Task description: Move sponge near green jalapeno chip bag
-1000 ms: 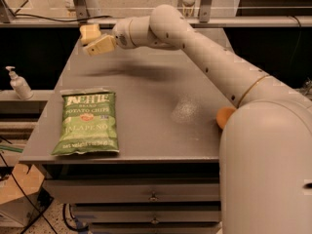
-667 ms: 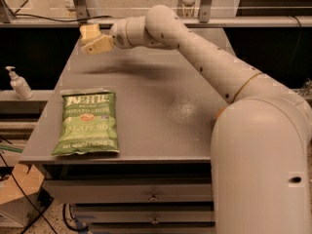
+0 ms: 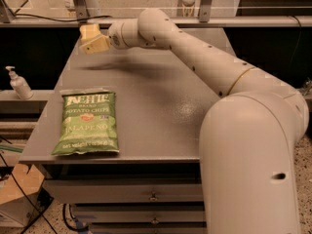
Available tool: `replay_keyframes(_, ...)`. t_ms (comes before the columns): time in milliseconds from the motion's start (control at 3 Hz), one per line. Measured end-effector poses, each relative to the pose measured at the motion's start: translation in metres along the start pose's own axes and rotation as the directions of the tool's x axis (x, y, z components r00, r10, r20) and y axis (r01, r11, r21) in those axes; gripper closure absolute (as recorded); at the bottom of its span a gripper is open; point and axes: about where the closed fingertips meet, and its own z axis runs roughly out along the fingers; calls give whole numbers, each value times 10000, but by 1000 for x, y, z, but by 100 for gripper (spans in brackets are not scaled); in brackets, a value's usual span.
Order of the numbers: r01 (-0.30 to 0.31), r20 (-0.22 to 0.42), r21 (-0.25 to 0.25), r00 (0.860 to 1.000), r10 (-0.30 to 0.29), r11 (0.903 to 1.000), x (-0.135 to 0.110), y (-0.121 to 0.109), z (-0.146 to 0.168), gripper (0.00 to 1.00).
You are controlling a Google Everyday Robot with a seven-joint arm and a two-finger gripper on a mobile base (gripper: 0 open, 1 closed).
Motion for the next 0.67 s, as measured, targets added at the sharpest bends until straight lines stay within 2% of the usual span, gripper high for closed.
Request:
replay_keyframes(333,-137,-428,130,9990,142,9998,1,-8,35,0)
replay_keyframes(667,-230,-522,179,9984,239,9996,3,-9,43,0)
